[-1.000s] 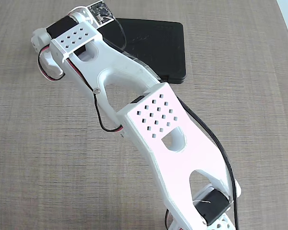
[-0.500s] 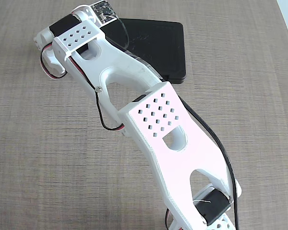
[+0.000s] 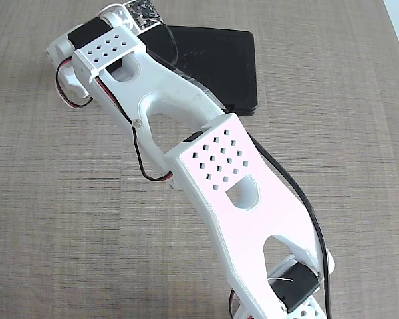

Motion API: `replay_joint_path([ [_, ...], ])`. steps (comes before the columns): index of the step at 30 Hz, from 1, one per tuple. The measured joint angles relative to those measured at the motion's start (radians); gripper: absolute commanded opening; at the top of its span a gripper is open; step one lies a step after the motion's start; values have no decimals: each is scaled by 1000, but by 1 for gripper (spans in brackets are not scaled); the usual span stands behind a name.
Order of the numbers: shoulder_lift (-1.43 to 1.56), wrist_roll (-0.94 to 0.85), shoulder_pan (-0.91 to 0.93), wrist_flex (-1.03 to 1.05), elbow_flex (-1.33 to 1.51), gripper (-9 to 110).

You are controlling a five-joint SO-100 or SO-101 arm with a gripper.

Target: Grasp a duck and put it on the black surface.

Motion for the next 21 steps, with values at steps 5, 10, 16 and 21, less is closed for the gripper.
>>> replay_joint_path([
  [5,0,0,0,2,0,1],
  [10,2,0,6,6,-3,1],
  [16,81,-2,61,21,64,1],
  [21,253,2,166,21,172,1],
])
